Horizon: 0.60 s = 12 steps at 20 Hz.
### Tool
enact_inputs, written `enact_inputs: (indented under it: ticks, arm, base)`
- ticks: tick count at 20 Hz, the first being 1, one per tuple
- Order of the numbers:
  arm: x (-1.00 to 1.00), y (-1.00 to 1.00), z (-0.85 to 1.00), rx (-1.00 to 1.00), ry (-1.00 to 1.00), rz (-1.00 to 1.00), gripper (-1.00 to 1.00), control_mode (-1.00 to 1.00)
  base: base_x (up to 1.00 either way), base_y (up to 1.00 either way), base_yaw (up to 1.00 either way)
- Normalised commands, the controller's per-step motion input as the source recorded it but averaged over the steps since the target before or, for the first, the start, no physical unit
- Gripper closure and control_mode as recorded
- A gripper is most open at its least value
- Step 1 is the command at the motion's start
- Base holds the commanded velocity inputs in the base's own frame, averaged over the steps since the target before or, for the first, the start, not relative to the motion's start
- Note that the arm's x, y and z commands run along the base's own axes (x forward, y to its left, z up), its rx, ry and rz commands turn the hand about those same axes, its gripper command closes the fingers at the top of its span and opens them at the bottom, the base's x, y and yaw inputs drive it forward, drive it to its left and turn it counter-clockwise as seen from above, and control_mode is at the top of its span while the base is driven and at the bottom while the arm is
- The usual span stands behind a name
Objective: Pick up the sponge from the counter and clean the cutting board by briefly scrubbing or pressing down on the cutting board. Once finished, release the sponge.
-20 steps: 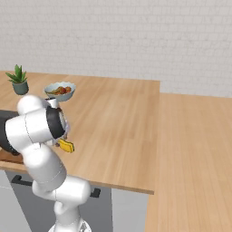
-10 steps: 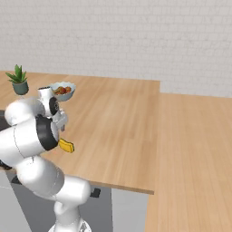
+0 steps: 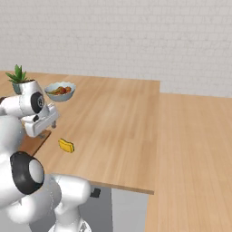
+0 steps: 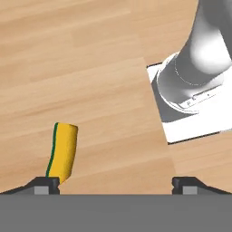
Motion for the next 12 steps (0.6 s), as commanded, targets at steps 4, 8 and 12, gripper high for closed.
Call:
enact_inputs:
  ticks: [4, 8, 12]
  arm:
    - [-0.88, -0.03, 0.55, 0.0, -0.25, -0.13, -1.0, -1.0]
    - [-0.64, 0.0, 0.46, 0.0, -0.26, -0.25, -1.0, -1.0]
    - [-0.48, 0.0, 0.49, 0.03, -0.24, -0.34, -1.0, -1.0]
  base:
    - [0.0, 0.0, 0.0]
    - [0.0, 0.0, 0.0]
    - [0.0, 0.0, 0.0]
